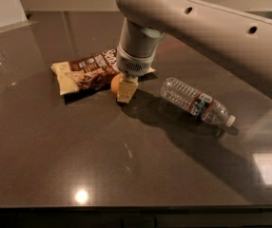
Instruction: Move orange near brown chip bag
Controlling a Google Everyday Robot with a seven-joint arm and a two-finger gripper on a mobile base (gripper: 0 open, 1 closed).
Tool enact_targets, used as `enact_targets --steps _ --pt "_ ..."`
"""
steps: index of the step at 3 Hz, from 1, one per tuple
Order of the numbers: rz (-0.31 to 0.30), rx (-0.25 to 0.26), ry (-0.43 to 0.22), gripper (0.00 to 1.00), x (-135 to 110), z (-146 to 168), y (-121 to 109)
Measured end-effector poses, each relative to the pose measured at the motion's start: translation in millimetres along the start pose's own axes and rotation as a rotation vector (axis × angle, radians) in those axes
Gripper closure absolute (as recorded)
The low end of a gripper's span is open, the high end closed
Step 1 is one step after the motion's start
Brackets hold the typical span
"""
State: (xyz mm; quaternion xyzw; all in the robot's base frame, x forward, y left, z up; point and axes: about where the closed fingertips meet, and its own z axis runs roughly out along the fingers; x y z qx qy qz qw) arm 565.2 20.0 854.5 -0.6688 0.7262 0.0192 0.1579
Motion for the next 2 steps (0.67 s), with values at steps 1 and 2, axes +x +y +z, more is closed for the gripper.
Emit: enact_targets --steps 1,2 --pt "0.009 0.006 -0.019 0.35 1.6 4.7 -4.1" --pt "0.007 0.005 -0.018 0.13 1.1 4.8 -3.4"
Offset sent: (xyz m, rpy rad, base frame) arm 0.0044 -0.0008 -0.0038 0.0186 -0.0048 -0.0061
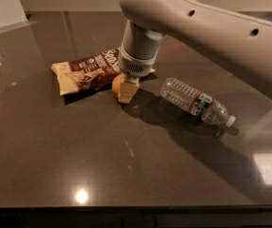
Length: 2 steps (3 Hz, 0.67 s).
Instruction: Move orange near brown chip bag
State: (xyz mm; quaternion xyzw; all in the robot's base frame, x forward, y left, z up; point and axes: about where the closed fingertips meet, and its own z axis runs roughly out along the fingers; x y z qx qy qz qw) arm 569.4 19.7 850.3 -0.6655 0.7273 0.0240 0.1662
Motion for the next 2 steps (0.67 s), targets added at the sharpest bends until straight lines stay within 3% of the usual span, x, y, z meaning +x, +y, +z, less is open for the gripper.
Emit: enact_targets --steps 1,2 --pt "-0.001 0.000 0.001 0.00 -0.4 0.2 0.6" --pt "-0.002 0.000 0.001 0.00 -0.4 0.2 0.6"
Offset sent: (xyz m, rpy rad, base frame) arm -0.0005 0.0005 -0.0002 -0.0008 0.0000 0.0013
